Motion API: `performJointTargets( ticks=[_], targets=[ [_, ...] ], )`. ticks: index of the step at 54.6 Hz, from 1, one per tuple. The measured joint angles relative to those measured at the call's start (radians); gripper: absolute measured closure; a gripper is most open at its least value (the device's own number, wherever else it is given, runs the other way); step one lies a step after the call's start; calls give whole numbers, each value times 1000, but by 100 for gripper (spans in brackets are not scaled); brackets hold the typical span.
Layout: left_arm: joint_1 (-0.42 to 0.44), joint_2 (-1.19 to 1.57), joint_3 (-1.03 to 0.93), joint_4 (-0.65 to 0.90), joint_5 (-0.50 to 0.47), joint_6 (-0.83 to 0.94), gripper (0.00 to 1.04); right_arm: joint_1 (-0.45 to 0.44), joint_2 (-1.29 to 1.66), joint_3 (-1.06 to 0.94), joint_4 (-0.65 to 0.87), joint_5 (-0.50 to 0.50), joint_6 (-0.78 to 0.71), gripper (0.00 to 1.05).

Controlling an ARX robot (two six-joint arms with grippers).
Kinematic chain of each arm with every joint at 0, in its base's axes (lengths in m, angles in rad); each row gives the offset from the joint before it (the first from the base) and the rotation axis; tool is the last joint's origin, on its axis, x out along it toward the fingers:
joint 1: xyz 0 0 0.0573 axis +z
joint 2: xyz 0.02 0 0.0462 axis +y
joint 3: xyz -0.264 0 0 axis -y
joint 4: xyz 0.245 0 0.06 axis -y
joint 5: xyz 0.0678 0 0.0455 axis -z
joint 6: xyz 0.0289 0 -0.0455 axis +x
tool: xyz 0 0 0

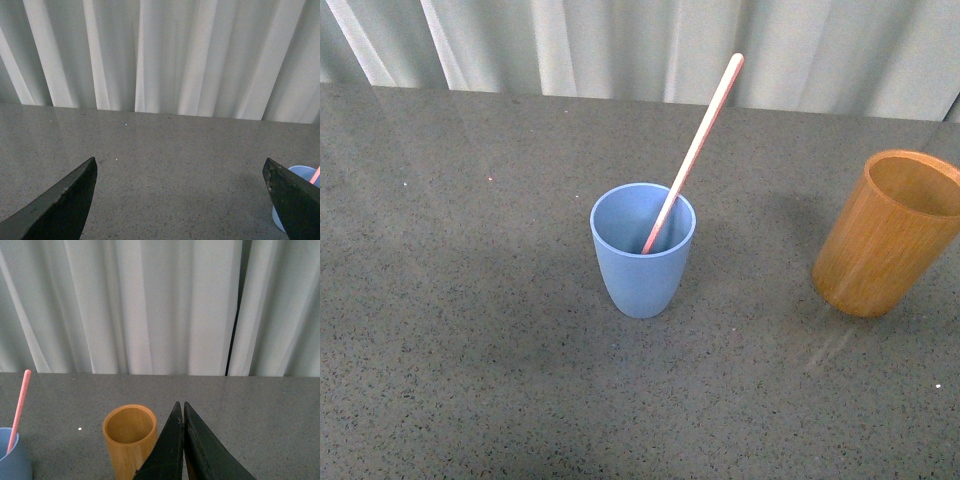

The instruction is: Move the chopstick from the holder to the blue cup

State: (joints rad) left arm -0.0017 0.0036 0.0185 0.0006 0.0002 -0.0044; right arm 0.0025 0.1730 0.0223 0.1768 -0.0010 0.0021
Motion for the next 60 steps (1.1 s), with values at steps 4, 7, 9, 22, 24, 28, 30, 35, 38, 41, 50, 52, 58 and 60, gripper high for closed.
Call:
performJointTargets(
  ticks=[4, 7, 9, 22, 24, 28, 30, 35, 38, 41, 50, 52, 58, 60],
  targets=[
    [0, 0, 0, 0, 0, 0, 7, 0, -91, 0, -123, 0, 0, 104],
    [0, 0, 0, 0, -1, 0, 7, 0, -142, 0, -169, 1, 1, 104],
    [0, 0, 0, 0, 0, 0, 7, 0, -161, 0, -170, 2, 1, 104],
    [0, -1, 0, 0, 0, 0, 7, 0, -169, 0, -175, 2, 0, 104],
    [0, -1, 0, 0, 0, 0, 7, 0, -169, 0, -175, 2, 1, 104],
    [0, -1, 0, 0, 0, 0, 7, 0, -169, 0, -175, 2, 1, 104],
    [0, -1, 0, 0, 0, 0, 7, 0, -169, 0, -175, 2, 1, 104],
    [0, -1, 0, 0, 0, 0, 7, 0, -169, 0, -175, 2, 0, 102],
    [0, -1, 0, 0, 0, 0, 7, 0, -169, 0, -175, 2, 0, 92],
    [0, -1, 0, 0, 0, 0, 7, 0, -169, 0, -175, 2, 0, 79],
    [0, -1, 0, 0, 0, 0, 7, 0, -169, 0, -175, 2, 0, 50],
    [0, -1, 0, 0, 0, 0, 7, 0, -169, 0, -175, 2, 0, 44],
    [0, -1, 0, 0, 0, 0, 7, 0, -169, 0, -175, 2, 0, 28],
    [0, -1, 0, 0, 0, 0, 7, 0, -169, 0, -175, 2, 0, 21]
  ],
)
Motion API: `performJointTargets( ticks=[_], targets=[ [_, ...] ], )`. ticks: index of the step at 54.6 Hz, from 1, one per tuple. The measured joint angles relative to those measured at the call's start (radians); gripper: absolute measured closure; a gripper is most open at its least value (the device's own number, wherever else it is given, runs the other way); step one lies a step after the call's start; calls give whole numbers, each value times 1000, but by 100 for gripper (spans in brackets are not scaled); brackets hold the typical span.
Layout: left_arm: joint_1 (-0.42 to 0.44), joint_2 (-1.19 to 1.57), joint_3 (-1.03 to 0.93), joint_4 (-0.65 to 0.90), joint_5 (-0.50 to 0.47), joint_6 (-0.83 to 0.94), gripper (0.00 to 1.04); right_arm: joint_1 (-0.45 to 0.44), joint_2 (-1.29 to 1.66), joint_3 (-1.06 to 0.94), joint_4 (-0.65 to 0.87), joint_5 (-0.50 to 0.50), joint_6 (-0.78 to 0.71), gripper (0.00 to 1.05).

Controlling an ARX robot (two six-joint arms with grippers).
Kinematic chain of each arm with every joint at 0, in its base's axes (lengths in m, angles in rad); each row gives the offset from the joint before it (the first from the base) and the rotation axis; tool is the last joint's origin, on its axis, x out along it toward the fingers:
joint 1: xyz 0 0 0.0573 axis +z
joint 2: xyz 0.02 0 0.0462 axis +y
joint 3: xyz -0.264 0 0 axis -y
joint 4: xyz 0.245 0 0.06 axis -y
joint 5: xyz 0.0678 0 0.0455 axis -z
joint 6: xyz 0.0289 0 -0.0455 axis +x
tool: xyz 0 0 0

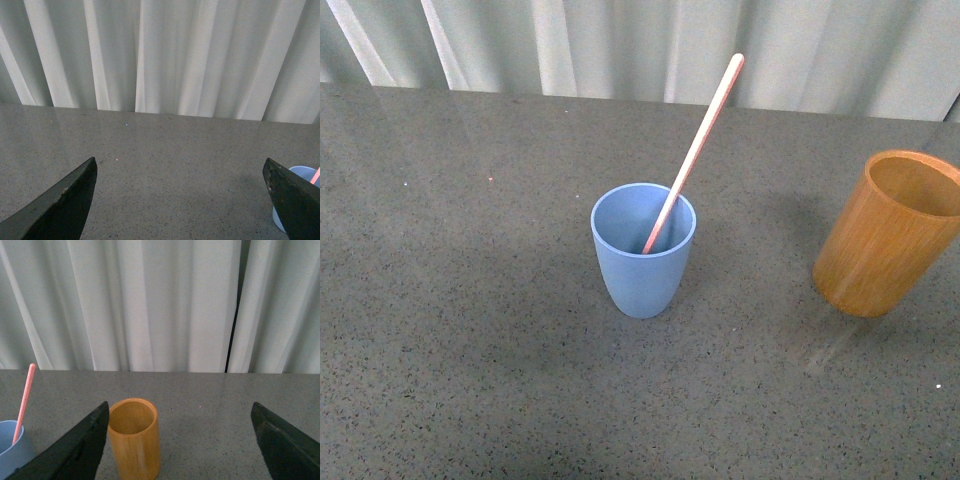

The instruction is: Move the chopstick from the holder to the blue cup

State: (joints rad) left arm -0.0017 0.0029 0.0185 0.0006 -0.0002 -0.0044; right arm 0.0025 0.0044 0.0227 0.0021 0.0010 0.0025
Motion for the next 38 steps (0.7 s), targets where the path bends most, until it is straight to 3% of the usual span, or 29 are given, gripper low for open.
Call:
performJointTargets(
  ticks=[5, 38],
  targets=[
    [0, 0, 0, 0, 0, 0, 7, 0, 0, 0, 0, 0, 1, 8],
    [0, 0, 0, 0, 0, 0, 7, 0, 0, 0, 0, 0, 1, 10]
  ],
)
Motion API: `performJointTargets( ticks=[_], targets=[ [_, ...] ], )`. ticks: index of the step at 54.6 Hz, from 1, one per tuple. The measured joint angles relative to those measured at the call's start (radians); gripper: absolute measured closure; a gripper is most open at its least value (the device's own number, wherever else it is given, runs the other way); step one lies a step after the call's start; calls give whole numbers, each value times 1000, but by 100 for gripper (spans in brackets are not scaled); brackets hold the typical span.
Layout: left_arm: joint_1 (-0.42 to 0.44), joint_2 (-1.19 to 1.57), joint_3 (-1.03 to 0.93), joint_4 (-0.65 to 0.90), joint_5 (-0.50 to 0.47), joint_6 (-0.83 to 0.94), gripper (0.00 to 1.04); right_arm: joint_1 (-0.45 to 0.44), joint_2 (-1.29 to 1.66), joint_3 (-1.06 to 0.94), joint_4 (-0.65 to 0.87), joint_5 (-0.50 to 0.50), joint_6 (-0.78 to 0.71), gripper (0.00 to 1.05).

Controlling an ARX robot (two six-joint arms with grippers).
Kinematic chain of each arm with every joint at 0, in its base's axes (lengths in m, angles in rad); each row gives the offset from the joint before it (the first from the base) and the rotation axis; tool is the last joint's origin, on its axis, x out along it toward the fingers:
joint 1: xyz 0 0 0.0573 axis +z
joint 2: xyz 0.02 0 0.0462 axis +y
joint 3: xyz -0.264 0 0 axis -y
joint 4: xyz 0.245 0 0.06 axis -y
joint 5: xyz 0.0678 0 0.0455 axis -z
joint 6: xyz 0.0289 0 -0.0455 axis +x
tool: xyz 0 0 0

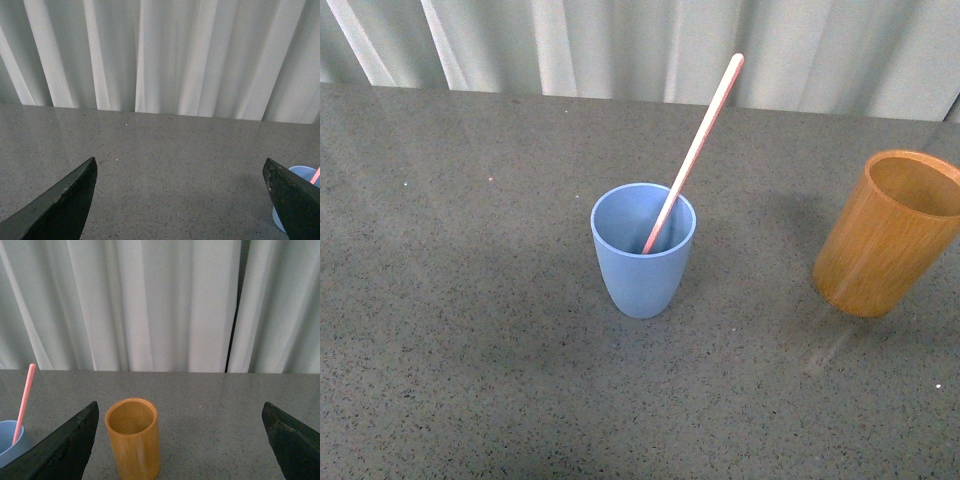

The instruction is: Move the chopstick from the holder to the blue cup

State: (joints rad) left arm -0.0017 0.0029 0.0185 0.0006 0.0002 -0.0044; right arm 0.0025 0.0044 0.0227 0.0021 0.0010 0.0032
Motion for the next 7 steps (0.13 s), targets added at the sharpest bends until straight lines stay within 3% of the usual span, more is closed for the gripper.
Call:
performJointTargets(
  ticks=[7],
  targets=[
    [0, 0, 0, 0, 0, 0, 7, 0, 0, 0, 0, 0, 0, 10]
  ],
)
